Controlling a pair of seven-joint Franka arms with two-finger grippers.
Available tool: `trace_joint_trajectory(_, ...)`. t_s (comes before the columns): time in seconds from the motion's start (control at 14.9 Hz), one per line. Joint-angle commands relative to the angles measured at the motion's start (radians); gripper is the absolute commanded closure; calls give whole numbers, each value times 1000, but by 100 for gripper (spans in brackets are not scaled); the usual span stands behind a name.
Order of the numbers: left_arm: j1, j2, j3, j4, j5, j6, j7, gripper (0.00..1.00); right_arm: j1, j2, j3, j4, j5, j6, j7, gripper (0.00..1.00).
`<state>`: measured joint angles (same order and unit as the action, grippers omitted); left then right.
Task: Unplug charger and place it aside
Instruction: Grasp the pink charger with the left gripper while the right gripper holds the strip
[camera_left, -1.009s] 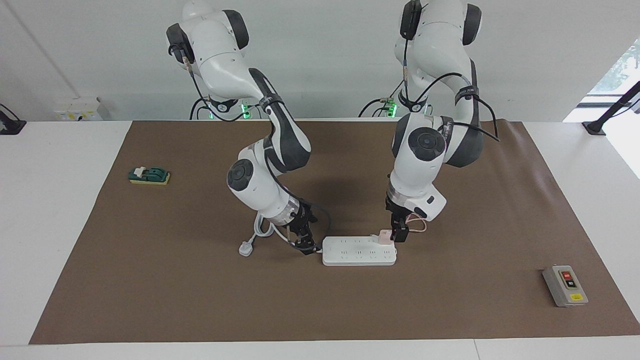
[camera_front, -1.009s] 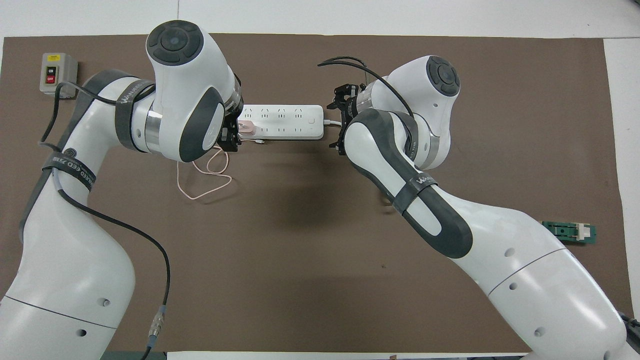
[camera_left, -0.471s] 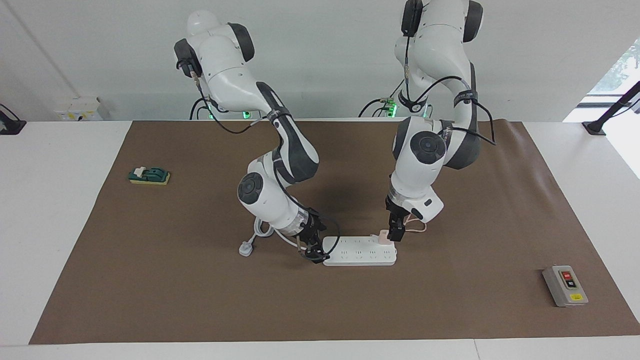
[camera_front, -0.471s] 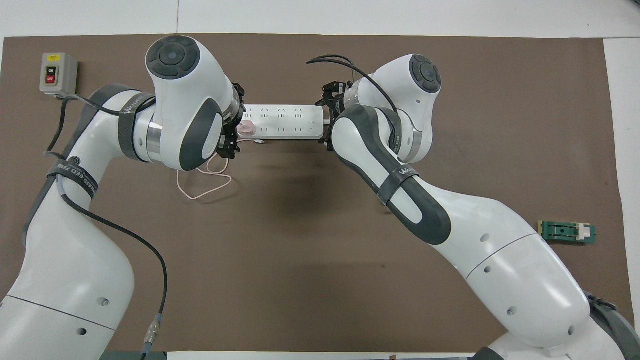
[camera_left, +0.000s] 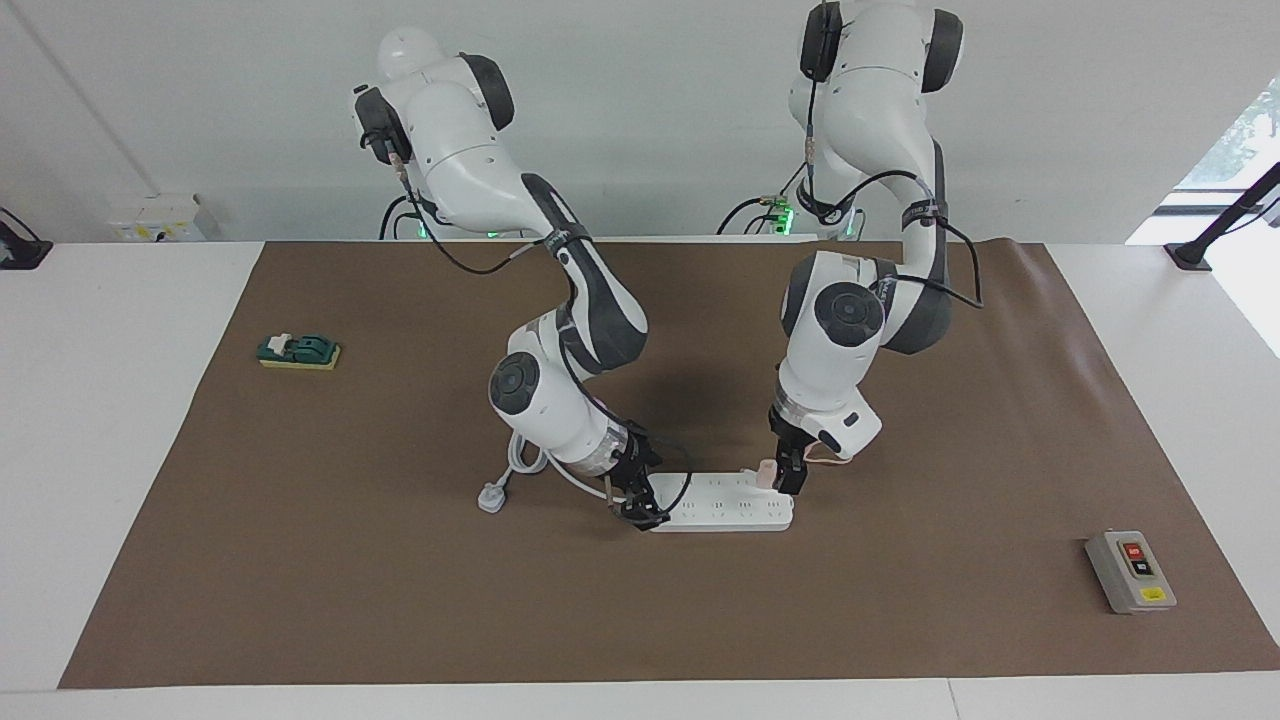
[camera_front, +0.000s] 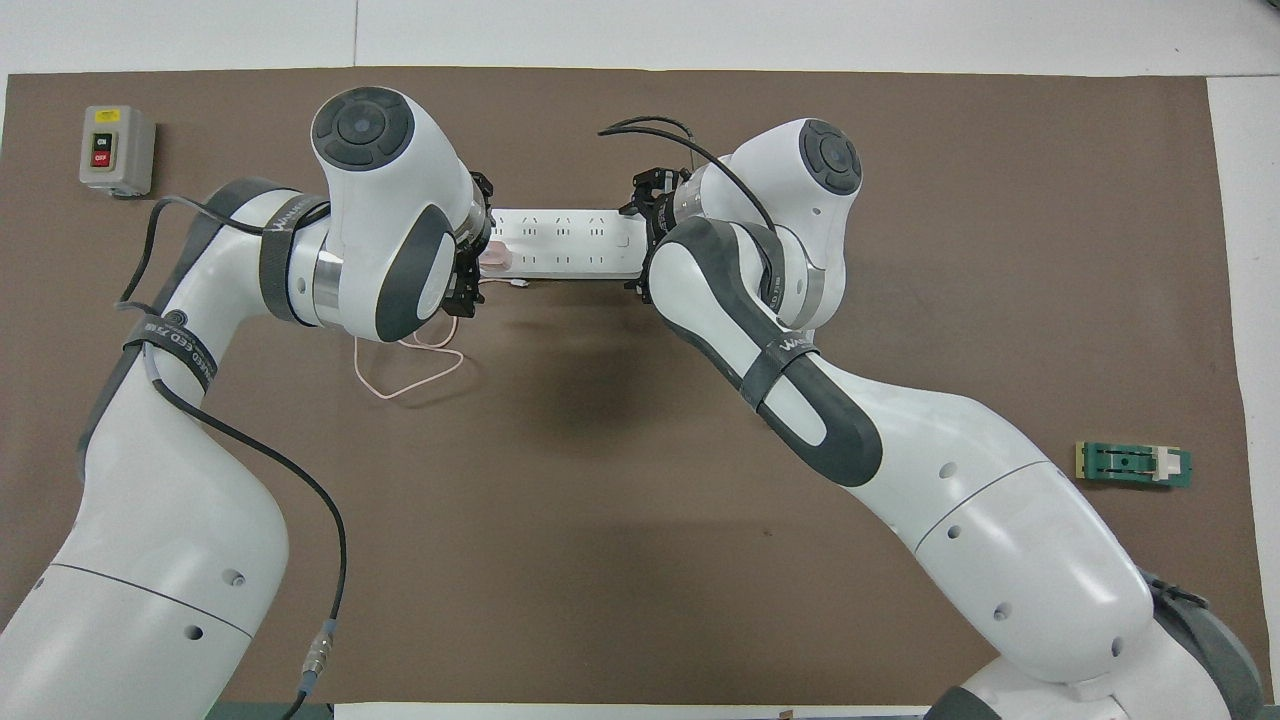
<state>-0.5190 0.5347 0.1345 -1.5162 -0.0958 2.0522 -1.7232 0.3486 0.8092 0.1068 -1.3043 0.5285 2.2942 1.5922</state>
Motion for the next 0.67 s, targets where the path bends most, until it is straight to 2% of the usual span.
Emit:
trace_joint_trajectory(0.0, -4, 2, 7, -15, 5, 35, 16, 0, -3, 28, 8, 31, 18, 4, -66, 0)
trace_joint_trajectory(0.61, -16, 7, 7, -28, 4, 82, 20, 0, -7, 38, 8, 33, 21, 11, -130, 0)
